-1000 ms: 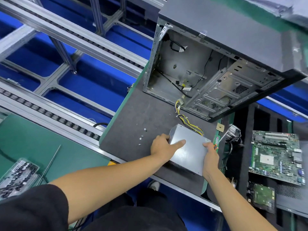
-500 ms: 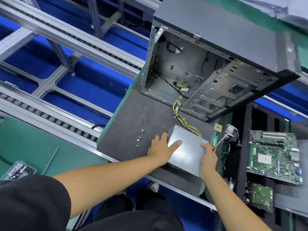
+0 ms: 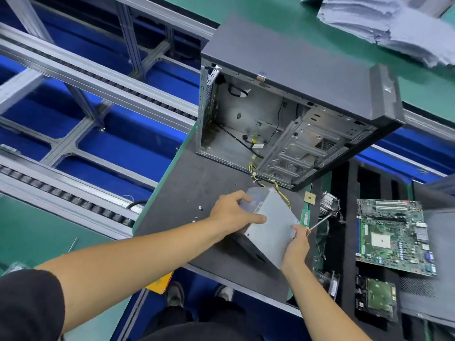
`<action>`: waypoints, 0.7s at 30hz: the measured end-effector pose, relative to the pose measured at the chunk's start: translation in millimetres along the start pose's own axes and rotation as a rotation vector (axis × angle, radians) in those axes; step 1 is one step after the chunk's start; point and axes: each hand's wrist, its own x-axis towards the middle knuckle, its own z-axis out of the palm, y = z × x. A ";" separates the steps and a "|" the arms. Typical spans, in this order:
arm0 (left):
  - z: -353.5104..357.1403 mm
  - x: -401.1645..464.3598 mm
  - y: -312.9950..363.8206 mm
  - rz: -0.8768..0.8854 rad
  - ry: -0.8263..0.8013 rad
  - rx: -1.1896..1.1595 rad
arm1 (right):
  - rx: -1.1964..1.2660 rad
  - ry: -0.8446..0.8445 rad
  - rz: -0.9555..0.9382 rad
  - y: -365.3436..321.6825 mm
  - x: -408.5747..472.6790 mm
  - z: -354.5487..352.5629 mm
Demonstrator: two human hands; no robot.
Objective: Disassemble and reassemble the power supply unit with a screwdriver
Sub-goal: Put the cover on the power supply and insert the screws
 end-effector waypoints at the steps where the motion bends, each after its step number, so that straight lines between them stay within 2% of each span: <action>1: -1.3 -2.1 9.3 0.042 0.030 0.034 | -0.068 0.046 -0.092 -4.1 -3.8 5.0; 4: 1.2 -13.4 29.1 0.166 0.151 0.196 | -0.117 0.131 -0.501 -30.9 -24.9 28.4; 6: 7.2 -21.9 35.5 0.293 0.214 0.368 | -0.032 -0.040 -0.638 -55.3 -45.0 44.5; 8: 13.6 -28.0 38.4 0.390 0.262 0.460 | -0.019 -0.212 -0.633 -70.4 -52.4 53.6; 11: 15.9 -29.2 30.3 0.427 0.255 0.438 | -0.098 -0.251 -0.580 -75.6 -45.4 45.5; 15: 2.3 -21.6 10.1 0.283 0.013 0.185 | -0.230 -0.221 -0.550 -69.1 -33.0 28.1; 17: 2.2 -19.2 2.5 0.202 -0.118 0.210 | -0.327 -0.246 -0.552 -69.8 -31.7 24.9; 21: 16.3 -24.9 -3.2 0.158 -0.165 0.137 | -0.594 -0.227 -0.662 -72.3 -34.3 25.3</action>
